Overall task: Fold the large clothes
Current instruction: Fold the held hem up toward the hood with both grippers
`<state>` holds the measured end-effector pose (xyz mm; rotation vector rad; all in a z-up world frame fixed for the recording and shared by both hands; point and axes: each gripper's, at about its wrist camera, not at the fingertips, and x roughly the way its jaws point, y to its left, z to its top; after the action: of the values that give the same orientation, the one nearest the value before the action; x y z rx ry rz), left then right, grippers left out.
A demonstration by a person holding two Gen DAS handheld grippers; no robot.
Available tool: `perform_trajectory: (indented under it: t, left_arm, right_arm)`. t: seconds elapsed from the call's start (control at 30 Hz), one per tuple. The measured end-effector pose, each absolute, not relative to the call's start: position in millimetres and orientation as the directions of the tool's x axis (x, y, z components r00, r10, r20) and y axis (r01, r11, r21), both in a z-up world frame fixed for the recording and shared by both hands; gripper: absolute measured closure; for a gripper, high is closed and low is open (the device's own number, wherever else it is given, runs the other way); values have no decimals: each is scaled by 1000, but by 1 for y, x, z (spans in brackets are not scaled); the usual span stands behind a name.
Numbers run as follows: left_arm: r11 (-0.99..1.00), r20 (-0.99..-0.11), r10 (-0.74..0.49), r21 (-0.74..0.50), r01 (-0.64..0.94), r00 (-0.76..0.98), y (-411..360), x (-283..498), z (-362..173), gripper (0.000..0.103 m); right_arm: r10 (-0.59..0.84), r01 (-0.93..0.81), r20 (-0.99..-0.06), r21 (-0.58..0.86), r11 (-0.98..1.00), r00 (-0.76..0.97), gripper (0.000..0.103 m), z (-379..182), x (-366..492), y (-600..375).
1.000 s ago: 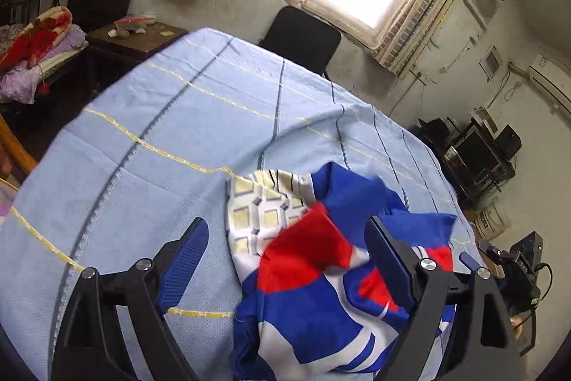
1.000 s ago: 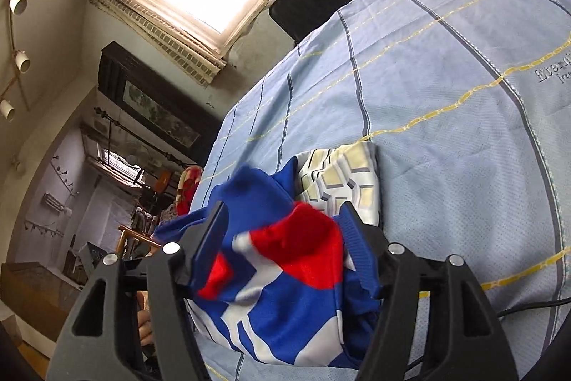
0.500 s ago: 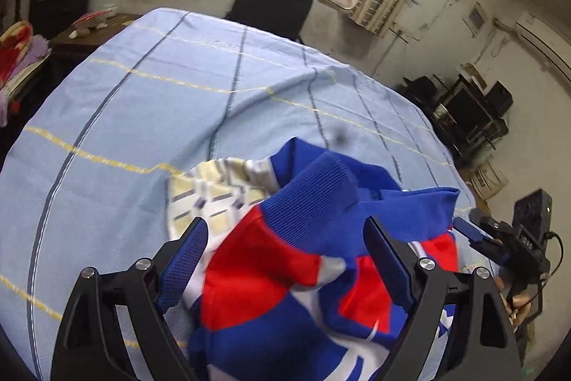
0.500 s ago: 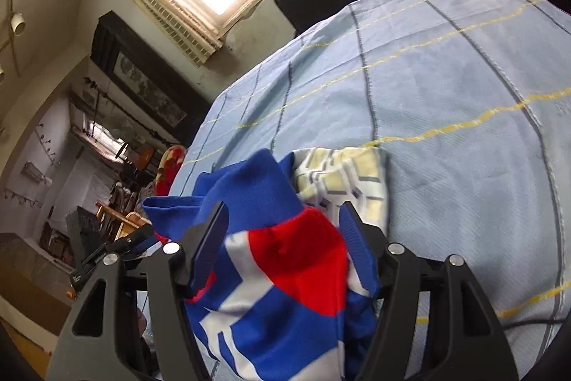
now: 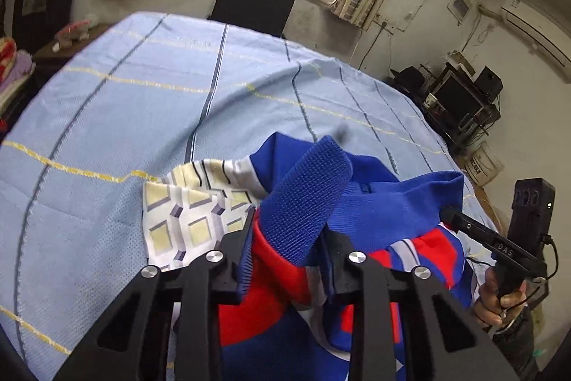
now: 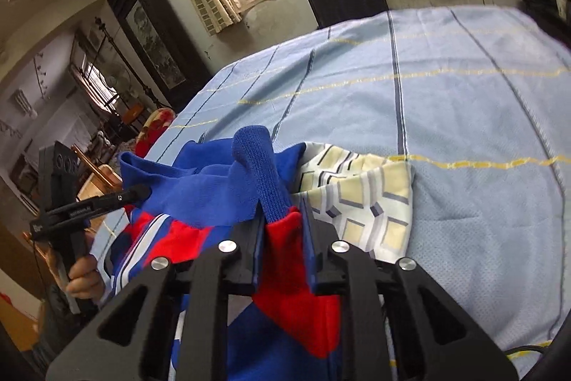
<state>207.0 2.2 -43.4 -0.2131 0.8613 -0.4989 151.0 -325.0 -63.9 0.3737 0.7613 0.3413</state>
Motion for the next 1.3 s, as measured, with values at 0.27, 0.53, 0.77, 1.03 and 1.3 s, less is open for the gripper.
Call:
perform_trajectory:
  t: [0.27, 0.53, 0.77, 1.03, 1.3]
  left_arm:
    - [885, -592, -465, -309, 347, 659, 4, 179, 15, 74]
    - [944, -642, -329, -209, 255, 692, -7, 219, 12, 67]
    - [959, -794, -273, -270, 88, 543, 9, 270, -83, 49]
    - [974, -788, -208, -223, 47, 580, 18, 264, -70, 43]
    - [948, -690, -308, -285, 145, 655, 4, 230, -16, 45]
  right_arm:
    - [380, -180, -498, 403, 897, 780, 87, -12, 120, -312]
    - [336, -112, -508, 420, 900, 793, 87, 6, 164, -316]
    - [326, 96, -679, 505, 858, 658, 86, -87, 220, -335]
    - [342, 133, -693, 534, 835, 635, 82, -103, 228, -343]
    - [324, 106, -572, 592, 799, 754, 73, -50, 190, -366]
